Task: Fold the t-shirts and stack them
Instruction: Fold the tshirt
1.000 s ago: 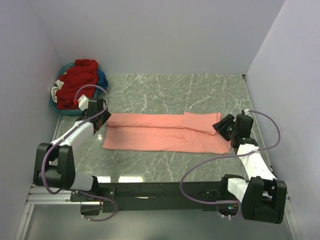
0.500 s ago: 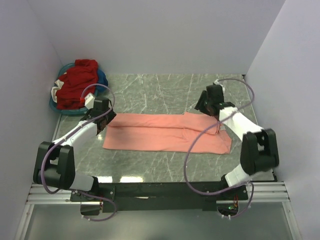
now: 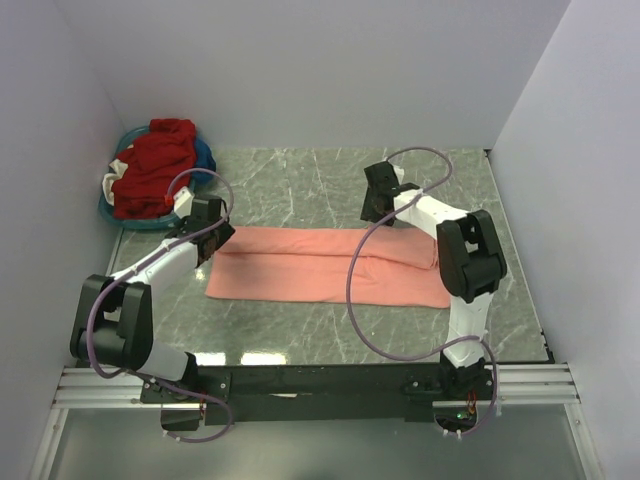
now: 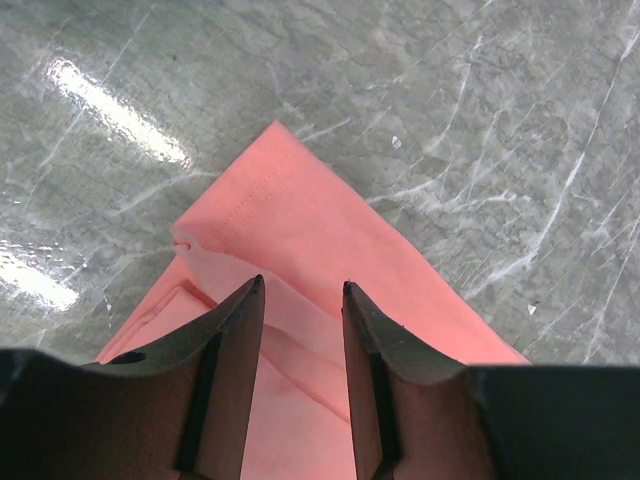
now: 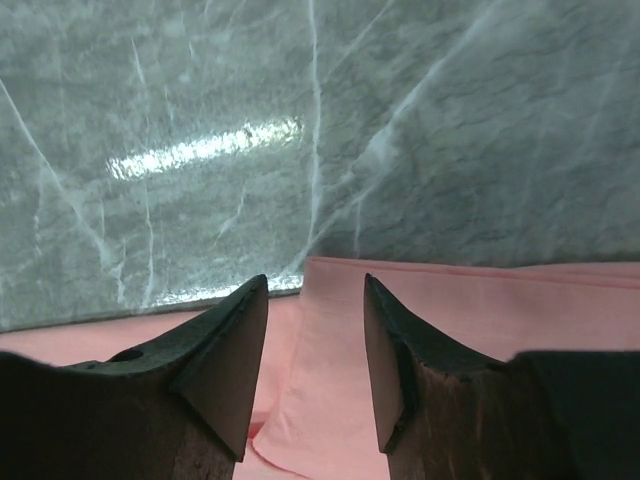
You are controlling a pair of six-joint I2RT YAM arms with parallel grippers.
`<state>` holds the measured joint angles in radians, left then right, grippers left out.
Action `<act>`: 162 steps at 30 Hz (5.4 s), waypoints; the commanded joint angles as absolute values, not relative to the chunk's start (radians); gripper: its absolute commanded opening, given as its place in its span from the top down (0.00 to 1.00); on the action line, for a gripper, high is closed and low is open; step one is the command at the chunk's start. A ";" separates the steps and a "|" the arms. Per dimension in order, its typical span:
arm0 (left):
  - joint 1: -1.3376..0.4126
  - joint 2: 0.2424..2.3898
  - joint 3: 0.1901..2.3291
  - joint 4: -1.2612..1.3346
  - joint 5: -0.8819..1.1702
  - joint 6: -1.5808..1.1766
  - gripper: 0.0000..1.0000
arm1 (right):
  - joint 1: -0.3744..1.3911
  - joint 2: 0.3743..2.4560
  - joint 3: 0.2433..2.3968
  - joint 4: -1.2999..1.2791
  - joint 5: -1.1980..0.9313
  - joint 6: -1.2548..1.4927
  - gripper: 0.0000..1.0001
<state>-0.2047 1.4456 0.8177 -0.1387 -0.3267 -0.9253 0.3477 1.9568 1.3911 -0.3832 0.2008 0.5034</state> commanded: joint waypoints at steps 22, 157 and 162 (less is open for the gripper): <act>-0.209 1.447 0.830 -0.126 -0.337 -0.914 0.58 | 0.388 1.982 1.419 -0.426 0.311 0.505 0.92; -1.069 1.930 1.356 -0.141 -0.127 -0.761 0.99 | -0.193 1.031 0.459 -0.202 -0.182 0.583 0.98; -1.066 1.891 1.325 -0.149 -0.140 -0.773 0.99 | -0.192 0.962 0.445 -0.239 -0.202 0.578 1.00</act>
<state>-1.0618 1.9614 1.3411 -0.1608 -0.1158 -0.7540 -0.1841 1.0122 0.4614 -0.2104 -0.1825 0.5968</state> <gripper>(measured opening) 0.015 0.007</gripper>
